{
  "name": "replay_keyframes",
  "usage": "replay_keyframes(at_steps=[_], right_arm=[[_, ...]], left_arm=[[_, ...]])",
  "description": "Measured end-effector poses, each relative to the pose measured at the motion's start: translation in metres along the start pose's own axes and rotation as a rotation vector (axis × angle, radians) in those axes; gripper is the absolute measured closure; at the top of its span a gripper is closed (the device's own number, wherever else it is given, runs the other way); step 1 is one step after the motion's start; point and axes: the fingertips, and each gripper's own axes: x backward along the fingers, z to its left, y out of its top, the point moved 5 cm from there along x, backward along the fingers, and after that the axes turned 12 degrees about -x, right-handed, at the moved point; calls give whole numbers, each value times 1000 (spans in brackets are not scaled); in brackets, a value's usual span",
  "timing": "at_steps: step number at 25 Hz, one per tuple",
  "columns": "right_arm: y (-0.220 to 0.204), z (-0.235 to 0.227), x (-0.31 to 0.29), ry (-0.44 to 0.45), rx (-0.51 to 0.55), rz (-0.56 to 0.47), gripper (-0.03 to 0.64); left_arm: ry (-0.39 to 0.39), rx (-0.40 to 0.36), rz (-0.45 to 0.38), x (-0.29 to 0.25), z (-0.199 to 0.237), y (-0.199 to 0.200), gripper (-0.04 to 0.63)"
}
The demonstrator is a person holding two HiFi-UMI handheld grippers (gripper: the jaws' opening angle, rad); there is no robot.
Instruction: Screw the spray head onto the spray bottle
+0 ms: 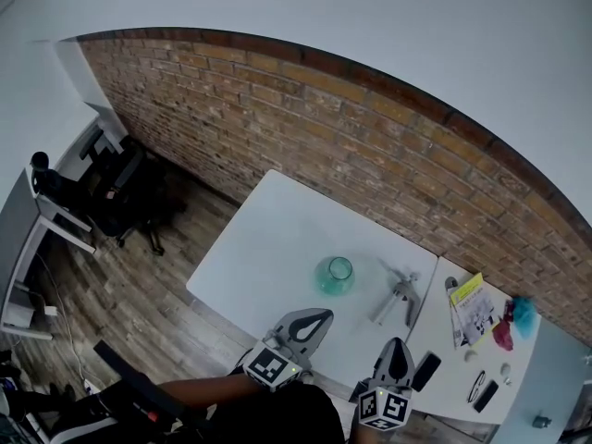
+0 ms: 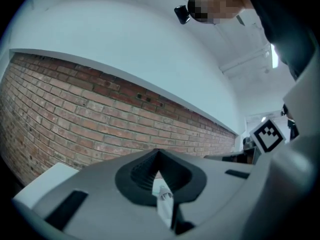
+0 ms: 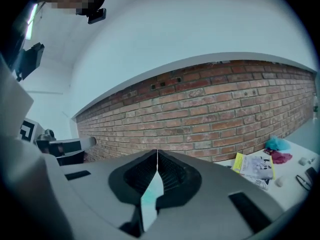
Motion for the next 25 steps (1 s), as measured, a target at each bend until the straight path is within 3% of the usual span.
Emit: replay_keyframes(at_steps=[8, 25], right_arm=[[3, -9, -25, -105, 13, 3, 606], [4, -68, -100, -82, -7, 155, 606]], left_arm=[[-20, 29, 9, -13, 27, -8, 597], [35, 32, -8, -64, 29, -2, 595]])
